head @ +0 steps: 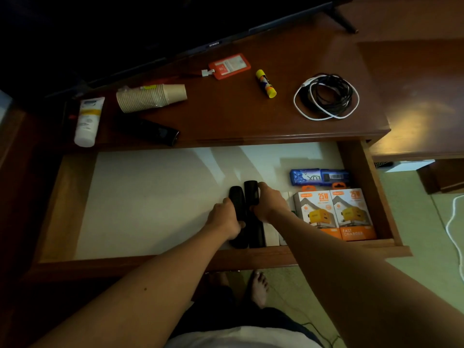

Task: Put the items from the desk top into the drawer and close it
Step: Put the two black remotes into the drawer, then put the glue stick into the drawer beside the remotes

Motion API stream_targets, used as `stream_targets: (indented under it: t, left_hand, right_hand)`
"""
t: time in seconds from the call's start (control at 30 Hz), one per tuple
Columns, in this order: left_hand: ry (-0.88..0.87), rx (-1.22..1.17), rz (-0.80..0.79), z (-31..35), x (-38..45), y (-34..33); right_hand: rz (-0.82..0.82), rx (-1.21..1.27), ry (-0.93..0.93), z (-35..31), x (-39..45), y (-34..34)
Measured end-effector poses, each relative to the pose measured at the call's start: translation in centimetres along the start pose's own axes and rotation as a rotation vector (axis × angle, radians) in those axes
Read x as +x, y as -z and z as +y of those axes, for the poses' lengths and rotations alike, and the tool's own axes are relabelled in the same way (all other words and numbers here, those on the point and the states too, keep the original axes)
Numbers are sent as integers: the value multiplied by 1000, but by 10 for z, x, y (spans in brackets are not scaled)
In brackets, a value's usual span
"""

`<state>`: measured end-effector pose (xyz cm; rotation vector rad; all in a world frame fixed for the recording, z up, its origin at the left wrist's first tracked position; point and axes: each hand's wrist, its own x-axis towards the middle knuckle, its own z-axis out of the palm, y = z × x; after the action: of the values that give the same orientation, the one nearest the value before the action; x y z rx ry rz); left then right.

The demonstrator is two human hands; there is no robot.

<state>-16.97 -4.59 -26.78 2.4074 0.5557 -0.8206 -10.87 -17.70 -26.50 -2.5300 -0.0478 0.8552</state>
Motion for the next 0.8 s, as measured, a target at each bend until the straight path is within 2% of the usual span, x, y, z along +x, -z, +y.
stream_targets:
  t: [0.4,0.47,0.67,0.8]
  left_hand:
    - [-39,12,10,1,-8,12]
    - [-46,-63,113,-1,-12,36]
    - [-14,-377,648,0,-17,148]
    - [35,-456,741,-1,-5,195]
  right_hand:
    - [41,-76,-21,-9,-11,5]
    - [122,-37,-12,-16,-12,17]
    - [409,61,163,-73,-5,81]
    - [480,114,224,-102,10,105]
